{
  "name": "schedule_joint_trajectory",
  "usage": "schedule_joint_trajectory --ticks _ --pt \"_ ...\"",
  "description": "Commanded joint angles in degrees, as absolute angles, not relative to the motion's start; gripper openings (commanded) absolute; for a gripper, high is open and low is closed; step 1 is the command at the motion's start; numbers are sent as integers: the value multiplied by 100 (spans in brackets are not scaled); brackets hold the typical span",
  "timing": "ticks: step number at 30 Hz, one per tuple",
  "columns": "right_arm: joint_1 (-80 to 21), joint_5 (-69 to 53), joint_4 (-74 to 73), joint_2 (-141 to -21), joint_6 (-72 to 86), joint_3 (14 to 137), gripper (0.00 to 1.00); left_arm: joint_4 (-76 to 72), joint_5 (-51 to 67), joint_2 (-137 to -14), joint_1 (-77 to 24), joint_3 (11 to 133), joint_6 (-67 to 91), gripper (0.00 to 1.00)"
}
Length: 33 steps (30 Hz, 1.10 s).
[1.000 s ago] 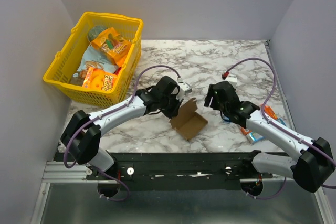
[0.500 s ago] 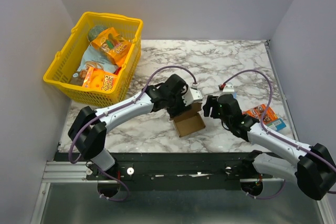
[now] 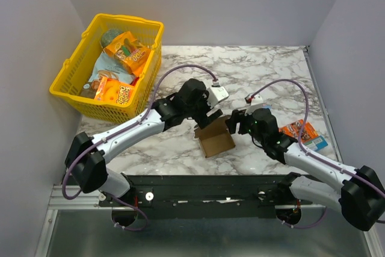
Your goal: Fold the paper box
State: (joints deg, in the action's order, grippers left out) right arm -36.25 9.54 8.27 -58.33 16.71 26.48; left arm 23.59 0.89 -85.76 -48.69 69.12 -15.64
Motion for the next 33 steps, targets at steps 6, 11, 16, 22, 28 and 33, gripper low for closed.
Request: schedule_joint_trajectory --ticks 6,11,16,22,28,33 --pt "-3568 1019 879 -6477 1231 2892 79 1161 394 -7096 -4597 5295 307 99" --pt "-3568 765 1220 -6486 818 2751 79 686 782 -6645 -4579 4352 975 99" --pt "-3568 203 1494 -6618 554 2707 79 274 800 -6434 -4579 3754 1239 96" --pt "-3568 44 1468 -6803 475 2804 75 26 703 -6635 -4570 3665 1169 84" --pt "-3568 -158 1520 -6864 431 2786 68 26 659 -6978 -4570 3841 1002 60" --pt "-3568 -158 1599 -6838 404 2760 65 26 694 -7040 -4562 3850 958 47"
